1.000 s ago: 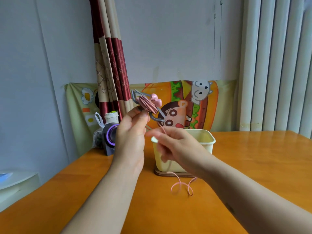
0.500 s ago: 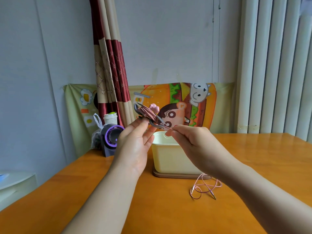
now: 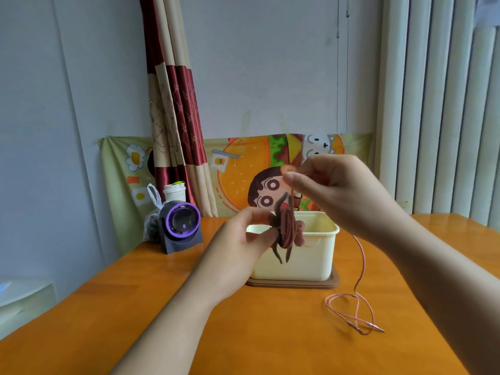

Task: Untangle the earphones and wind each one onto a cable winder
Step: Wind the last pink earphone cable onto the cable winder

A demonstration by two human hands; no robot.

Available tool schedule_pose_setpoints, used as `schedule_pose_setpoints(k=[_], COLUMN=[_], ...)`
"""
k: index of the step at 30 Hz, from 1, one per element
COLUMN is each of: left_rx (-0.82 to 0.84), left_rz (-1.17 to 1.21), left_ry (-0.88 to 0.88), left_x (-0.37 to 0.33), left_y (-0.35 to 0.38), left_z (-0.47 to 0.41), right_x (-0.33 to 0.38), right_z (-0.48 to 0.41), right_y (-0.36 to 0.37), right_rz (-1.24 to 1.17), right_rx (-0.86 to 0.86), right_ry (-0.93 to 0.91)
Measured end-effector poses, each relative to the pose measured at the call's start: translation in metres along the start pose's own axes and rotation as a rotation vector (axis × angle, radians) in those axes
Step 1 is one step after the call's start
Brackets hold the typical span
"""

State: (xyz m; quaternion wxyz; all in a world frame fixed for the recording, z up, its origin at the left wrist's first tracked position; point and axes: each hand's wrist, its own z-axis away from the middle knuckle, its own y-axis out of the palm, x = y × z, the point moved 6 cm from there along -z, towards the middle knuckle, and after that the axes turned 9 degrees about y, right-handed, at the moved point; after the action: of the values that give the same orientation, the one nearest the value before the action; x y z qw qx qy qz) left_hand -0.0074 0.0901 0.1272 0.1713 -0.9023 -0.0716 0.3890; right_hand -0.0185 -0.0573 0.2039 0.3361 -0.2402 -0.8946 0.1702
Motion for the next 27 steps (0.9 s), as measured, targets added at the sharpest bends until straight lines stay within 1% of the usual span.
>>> schedule_pose_setpoints(k=[2, 4, 8, 10, 13, 16, 18, 22, 27], left_rx=[0.05, 0.063, 0.101, 0.14, 0.12, 0.1, 0.093, 0.164, 0.114], left_rz=[-0.007, 0.004, 0.083, 0.137, 0.227, 0.262, 0.253, 0.196, 0.146], left_ry=[0.023, 0.026, 0.039, 0.045, 0.039, 0.025, 0.014, 0.001, 0.02], left_x=[-0.004, -0.005, -0.006, -0.007, -0.004, 0.001, 0.005, 0.007, 0.004], left_y=[0.003, 0.003, 0.0, 0.003, 0.003, 0.004, 0.003, 0.006, 0.003], left_z=[0.002, 0.002, 0.001, 0.002, 0.002, 0.003, 0.003, 0.006, 0.003], right_x=[-0.004, -0.01, -0.03, -0.041, -0.051, -0.054, -0.053, -0.053, -0.059], right_z=[-0.003, -0.005, -0.005, -0.003, 0.003, 0.01, 0.011, 0.002, -0.002], right_y=[-0.001, -0.001, 0.006, 0.017, 0.036, 0.049, 0.05, 0.042, 0.042], right_rz=[-0.008, -0.048, -0.261, -0.422, -0.684, -0.789, -0.821, -0.828, -0.747], right_rx=[-0.014, -0.004, 0.054, 0.121, 0.266, 0.343, 0.334, 0.265, 0.231], right_ry=[0.009, 0.039, 0.179, 0.259, 0.379, 0.469, 0.485, 0.427, 0.428])
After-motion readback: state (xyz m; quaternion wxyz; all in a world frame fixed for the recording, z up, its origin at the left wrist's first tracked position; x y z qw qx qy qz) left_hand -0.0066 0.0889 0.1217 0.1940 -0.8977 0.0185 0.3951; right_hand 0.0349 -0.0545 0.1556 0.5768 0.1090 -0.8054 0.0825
